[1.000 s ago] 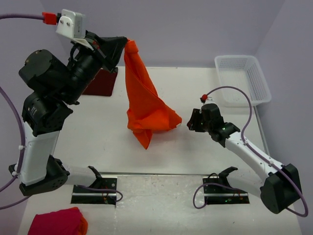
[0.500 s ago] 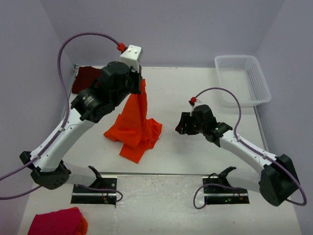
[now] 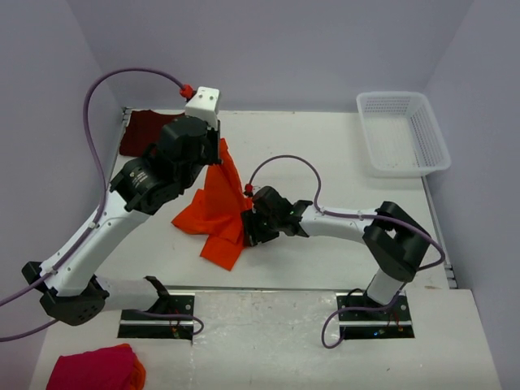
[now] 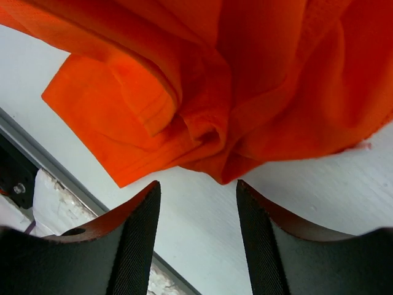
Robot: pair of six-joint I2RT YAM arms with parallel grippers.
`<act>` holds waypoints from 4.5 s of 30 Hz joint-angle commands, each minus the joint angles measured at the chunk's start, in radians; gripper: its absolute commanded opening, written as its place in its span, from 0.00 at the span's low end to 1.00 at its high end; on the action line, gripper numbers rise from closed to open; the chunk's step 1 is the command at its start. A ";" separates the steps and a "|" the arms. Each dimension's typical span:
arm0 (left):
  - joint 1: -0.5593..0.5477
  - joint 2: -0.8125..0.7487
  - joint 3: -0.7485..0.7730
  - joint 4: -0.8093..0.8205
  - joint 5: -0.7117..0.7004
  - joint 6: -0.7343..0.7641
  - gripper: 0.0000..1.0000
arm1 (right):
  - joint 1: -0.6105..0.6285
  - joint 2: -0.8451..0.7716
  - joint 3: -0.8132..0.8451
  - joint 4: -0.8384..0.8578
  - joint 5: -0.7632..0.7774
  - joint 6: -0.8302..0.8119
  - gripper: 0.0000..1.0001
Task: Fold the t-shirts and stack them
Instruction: Flatten out the tshirt
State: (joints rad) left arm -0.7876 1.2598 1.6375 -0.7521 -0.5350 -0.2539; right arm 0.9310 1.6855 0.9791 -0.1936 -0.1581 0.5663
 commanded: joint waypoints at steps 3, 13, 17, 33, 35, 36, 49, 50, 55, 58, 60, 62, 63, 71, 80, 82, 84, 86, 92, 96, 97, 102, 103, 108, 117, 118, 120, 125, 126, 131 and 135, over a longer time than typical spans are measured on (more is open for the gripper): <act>0.013 -0.033 -0.033 0.022 -0.016 -0.010 0.00 | 0.019 0.039 0.127 -0.012 0.067 0.004 0.52; 0.016 -0.051 -0.082 0.040 0.007 -0.005 0.00 | 0.019 0.129 0.268 -0.093 0.117 -0.032 0.50; 0.021 -0.060 -0.084 0.039 0.006 0.002 0.00 | 0.019 0.115 0.251 -0.092 0.141 -0.026 0.48; 0.050 -0.066 -0.119 0.054 0.041 0.007 0.00 | 0.017 0.079 0.198 -0.098 0.218 -0.023 0.45; 0.059 -0.066 -0.120 0.054 0.049 0.007 0.00 | 0.011 0.072 0.197 -0.101 0.218 -0.028 0.45; 0.062 -0.066 -0.122 0.057 0.052 0.007 0.00 | 0.011 0.072 0.194 -0.101 0.213 -0.028 0.45; 0.090 -0.074 -0.134 0.060 0.092 0.008 0.00 | 0.005 0.106 0.194 -0.083 0.180 -0.019 0.27; 0.093 -0.076 -0.134 0.060 0.095 0.010 0.00 | 0.003 0.108 0.194 -0.083 0.178 -0.019 0.26; 0.106 -0.082 -0.134 0.057 0.104 0.013 0.00 | 0.003 0.114 0.201 -0.081 0.169 -0.020 0.25; 0.111 -0.085 -0.137 0.056 0.112 0.013 0.00 | 0.002 0.125 0.199 -0.075 0.164 -0.020 0.25; 0.111 -0.085 -0.140 0.057 0.115 0.015 0.00 | -0.001 0.131 0.194 -0.066 0.164 -0.019 0.25; 0.114 -0.088 -0.145 0.059 0.118 0.015 0.00 | -0.001 0.143 0.197 -0.058 0.157 -0.019 0.24; 0.116 -0.088 -0.145 0.057 0.119 0.016 0.00 | -0.003 0.146 0.199 -0.058 0.138 -0.019 0.24; 0.133 -0.083 -0.150 0.056 0.132 0.021 0.00 | -0.004 0.161 0.216 -0.053 0.123 -0.025 0.09; 0.145 -0.097 -0.131 0.050 0.092 0.030 0.00 | -0.004 0.016 0.251 -0.226 0.328 -0.057 0.00; 0.146 -0.103 -0.122 0.048 0.060 0.031 0.00 | -0.006 -0.082 0.273 -0.302 0.414 -0.081 0.00; 0.151 -0.109 -0.113 0.045 0.044 0.034 0.00 | -0.014 -0.147 0.322 -0.406 0.527 -0.103 0.00; 0.157 -0.109 -0.097 0.037 0.041 0.035 0.00 | -0.029 -0.234 0.384 -0.493 0.568 -0.137 0.00; 0.159 -0.135 -0.093 0.034 0.053 0.019 0.00 | -0.106 -0.389 0.493 -0.558 0.566 -0.249 0.00; 0.159 -0.168 -0.093 0.030 0.041 0.013 0.00 | -0.150 -0.438 0.561 -0.590 0.555 -0.299 0.00; 0.160 -0.177 -0.094 0.028 0.030 0.012 0.00 | -0.156 -0.443 0.575 -0.595 0.558 -0.315 0.00; 0.160 -0.229 -0.094 0.008 0.007 0.012 0.00 | -0.161 -0.449 0.719 -0.661 0.572 -0.342 0.00; 0.160 -0.249 -0.099 0.005 0.009 0.012 0.00 | -0.161 -0.452 0.739 -0.670 0.571 -0.348 0.00; 0.160 -0.330 -0.119 0.011 0.032 0.010 0.00 | -0.158 -0.486 0.825 -0.727 0.614 -0.355 0.00; 0.159 -0.523 -0.148 0.097 0.148 0.050 0.00 | -0.155 -0.604 1.006 -0.765 0.637 -0.428 0.00; 0.159 -0.536 -0.145 0.099 0.171 0.057 0.00 | -0.155 -0.606 1.023 -0.773 0.619 -0.445 0.00; 0.159 -0.546 -0.145 0.103 0.197 0.062 0.00 | -0.153 -0.619 1.055 -0.785 0.585 -0.456 0.00; 0.159 -0.586 -0.153 0.145 0.360 0.074 0.00 | -0.155 -0.658 1.086 -0.774 0.429 -0.486 0.00; 0.159 -0.597 -0.153 0.151 0.413 0.080 0.00 | -0.155 -0.671 1.090 -0.770 0.410 -0.500 0.00; 0.159 -0.643 -0.153 0.194 0.529 0.097 0.00 | -0.153 -0.688 1.197 -0.783 0.217 -0.537 0.00; 0.159 -0.691 -0.136 0.224 0.624 0.117 0.00 | -0.153 -0.721 1.225 -0.770 0.036 -0.559 0.00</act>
State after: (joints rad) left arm -0.6350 0.6003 1.4773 -0.6060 -0.0265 -0.1848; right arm 0.7784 0.9981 2.1593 -0.9871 0.0841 0.0570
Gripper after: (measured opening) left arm 0.005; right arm 0.006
